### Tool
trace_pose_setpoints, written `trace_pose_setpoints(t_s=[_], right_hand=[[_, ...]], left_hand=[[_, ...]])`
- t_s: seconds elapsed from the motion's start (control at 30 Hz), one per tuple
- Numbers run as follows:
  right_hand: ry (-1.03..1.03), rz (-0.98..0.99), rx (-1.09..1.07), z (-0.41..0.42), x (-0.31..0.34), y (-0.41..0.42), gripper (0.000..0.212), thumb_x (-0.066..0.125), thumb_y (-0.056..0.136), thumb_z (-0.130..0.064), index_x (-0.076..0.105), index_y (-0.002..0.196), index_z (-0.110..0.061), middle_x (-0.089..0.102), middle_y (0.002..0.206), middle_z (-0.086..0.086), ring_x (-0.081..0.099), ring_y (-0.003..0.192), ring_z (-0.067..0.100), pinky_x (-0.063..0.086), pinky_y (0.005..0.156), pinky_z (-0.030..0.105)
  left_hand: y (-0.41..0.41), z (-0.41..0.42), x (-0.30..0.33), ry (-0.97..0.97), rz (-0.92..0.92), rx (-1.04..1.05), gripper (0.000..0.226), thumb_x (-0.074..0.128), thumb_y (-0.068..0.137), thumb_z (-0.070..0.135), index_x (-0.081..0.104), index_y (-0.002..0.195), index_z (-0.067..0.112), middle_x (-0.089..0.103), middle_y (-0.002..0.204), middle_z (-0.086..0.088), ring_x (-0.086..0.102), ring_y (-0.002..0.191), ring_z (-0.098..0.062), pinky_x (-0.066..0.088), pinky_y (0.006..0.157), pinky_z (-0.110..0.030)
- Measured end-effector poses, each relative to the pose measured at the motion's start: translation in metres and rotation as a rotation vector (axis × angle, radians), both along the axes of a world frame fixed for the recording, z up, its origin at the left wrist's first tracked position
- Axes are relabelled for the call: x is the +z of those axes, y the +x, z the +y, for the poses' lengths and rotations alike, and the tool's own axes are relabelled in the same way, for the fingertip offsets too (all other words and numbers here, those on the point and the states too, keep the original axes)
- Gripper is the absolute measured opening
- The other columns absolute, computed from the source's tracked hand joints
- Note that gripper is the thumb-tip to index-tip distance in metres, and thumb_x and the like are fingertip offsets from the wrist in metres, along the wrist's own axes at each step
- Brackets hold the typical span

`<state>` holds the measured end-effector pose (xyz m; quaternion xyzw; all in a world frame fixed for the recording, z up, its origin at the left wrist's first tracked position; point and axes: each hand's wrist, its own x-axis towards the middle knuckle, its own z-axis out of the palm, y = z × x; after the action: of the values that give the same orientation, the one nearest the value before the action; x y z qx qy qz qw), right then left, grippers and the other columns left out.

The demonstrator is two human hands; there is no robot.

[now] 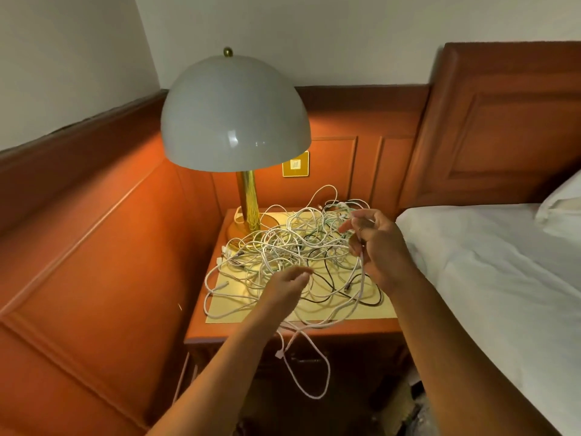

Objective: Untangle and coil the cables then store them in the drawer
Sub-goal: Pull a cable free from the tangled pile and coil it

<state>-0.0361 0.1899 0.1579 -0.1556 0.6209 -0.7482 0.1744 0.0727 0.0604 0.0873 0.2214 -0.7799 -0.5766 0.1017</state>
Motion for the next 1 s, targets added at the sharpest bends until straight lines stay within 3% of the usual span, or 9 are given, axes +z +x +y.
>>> trace_pose_setpoints(t_s=[0.13, 0.3, 0.47, 0.6, 0.77, 0.93, 1.0], right_hand=[[0.029, 0.036, 0.055, 0.0, -0.025, 0.036, 0.017, 0.047, 0.098, -0.001, 0.059, 0.107, -0.011, 0.067, 0.078, 0.009, 0.039, 0.05, 0.011, 0.032, 0.049, 0.026], [0.039, 0.029, 0.09, 0.001, -0.06, 0.078, 0.027, 0.046, 0.093, 0.01, 0.06, 0.101, -0.011, 0.064, 0.075, 0.01, 0.036, 0.051, 0.015, 0.028, 0.047, 0.028], [0.059, -0.006, 0.173, 0.008, -0.091, 0.115, 0.007, 0.055, 0.096, -0.01, 0.058, 0.102, -0.008, 0.066, 0.075, 0.006, 0.042, 0.05, 0.01, 0.035, 0.048, 0.023], [0.034, -0.033, 0.208, 0.01, -0.104, 0.126, 0.017, 0.053, 0.097, -0.018, 0.063, 0.098, -0.004, 0.06, 0.069, 0.009, 0.045, 0.049, 0.01, 0.036, 0.048, 0.022], [0.058, -0.043, 0.191, 0.009, -0.105, 0.113, 0.018, 0.051, 0.099, -0.021, 0.065, 0.098, -0.011, 0.053, 0.066, 0.008, 0.037, 0.047, 0.01, 0.03, 0.044, 0.021], [0.224, -0.067, 0.33, 0.008, -0.109, 0.098, 0.04, 0.052, 0.094, -0.043, 0.062, 0.094, -0.004, 0.047, 0.055, 0.005, 0.034, 0.04, 0.011, 0.027, 0.039, 0.02], [0.286, -0.062, 0.422, 0.009, -0.11, 0.085, 0.038, 0.05, 0.098, -0.038, 0.065, 0.092, -0.004, 0.044, 0.056, 0.003, 0.034, 0.043, 0.01, 0.028, 0.042, 0.022]], left_hand=[[-0.006, 0.001, 0.028, 0.505, 0.055, 0.037, 0.04, 0.038, 0.104, 0.033, 0.068, 0.105, 0.006, 0.07, 0.098, -0.01, 0.064, 0.089, -0.022, 0.047, 0.079, -0.032], [-0.006, 0.002, 0.048, 0.751, 0.116, 0.055, 0.036, 0.038, 0.103, 0.024, 0.067, 0.098, 0.003, 0.07, 0.078, -0.008, 0.067, 0.072, -0.021, 0.052, 0.069, -0.032], [-0.001, -0.003, 0.056, 0.829, 0.147, 0.104, 0.034, 0.03, 0.104, 0.015, 0.062, 0.098, 0.004, 0.057, 0.062, -0.002, 0.054, 0.05, -0.013, 0.048, 0.052, -0.025], [0.004, -0.009, 0.053, 0.809, 0.179, 0.058, 0.036, 0.031, 0.104, 0.015, 0.064, 0.095, 0.003, 0.052, 0.061, -0.001, 0.046, 0.048, -0.011, 0.04, 0.05, -0.023], [0.019, -0.005, 0.048, 0.826, 0.181, -0.007, 0.033, 0.038, 0.103, 0.015, 0.065, 0.087, 0.003, 0.059, 0.063, -0.005, 0.053, 0.054, -0.015, 0.048, 0.057, -0.025], [0.02, -0.003, 0.055, 0.851, 0.234, 0.038, 0.031, 0.039, 0.099, 0.015, 0.057, 0.075, 0.009, 0.053, 0.053, -0.003, 0.047, 0.046, -0.014, 0.044, 0.052, -0.025], [0.024, -0.006, 0.058, 0.795, 0.243, 0.03, 0.03, 0.04, 0.097, 0.014, 0.056, 0.072, 0.01, 0.05, 0.051, -0.002, 0.044, 0.043, -0.014, 0.041, 0.049, -0.025]])
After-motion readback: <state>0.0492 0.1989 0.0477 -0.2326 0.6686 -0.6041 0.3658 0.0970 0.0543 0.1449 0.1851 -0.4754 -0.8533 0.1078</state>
